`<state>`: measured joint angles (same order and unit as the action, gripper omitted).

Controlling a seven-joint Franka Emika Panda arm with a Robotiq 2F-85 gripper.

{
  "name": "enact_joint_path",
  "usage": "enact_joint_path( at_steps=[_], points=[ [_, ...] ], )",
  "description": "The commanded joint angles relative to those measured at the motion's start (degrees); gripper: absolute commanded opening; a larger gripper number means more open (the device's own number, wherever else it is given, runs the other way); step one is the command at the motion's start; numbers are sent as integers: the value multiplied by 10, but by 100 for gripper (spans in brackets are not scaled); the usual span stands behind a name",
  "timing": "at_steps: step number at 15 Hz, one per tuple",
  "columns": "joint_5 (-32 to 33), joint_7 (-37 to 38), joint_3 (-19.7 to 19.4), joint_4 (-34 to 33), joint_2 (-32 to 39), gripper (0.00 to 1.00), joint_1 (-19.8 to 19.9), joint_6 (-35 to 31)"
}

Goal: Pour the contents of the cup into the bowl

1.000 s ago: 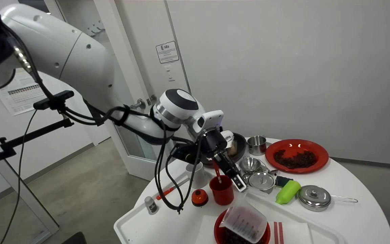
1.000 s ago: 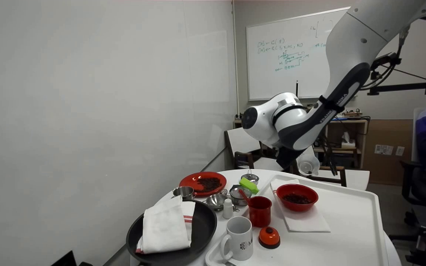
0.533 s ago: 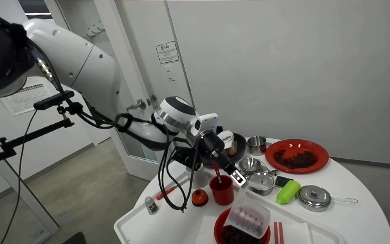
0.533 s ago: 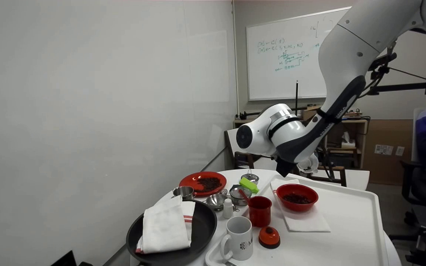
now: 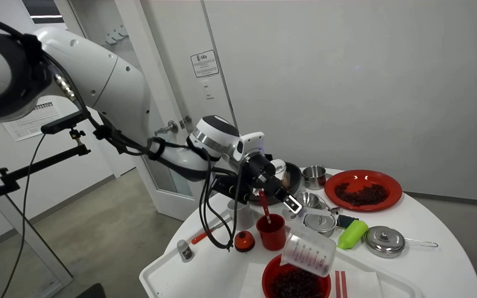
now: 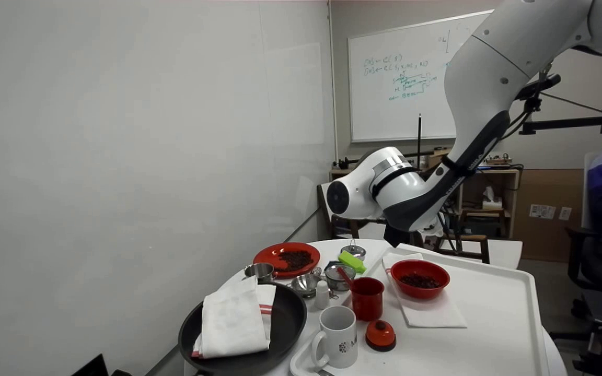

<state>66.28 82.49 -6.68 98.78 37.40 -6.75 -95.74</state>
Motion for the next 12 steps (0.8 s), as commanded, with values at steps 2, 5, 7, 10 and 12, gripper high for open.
enact_joint_path(
  at_steps=[2,5,7,10,12],
  points=[
    [26,24,5,-61,47,9,-1,67],
    [37,32,7,-84,62,9,-3,96],
    [48,35,8,-97,68,9,-6,115],
    [63,39,8,-118,81,9,-10,153],
    [70,38,9,-132,91,9,-12,180]
  ],
)
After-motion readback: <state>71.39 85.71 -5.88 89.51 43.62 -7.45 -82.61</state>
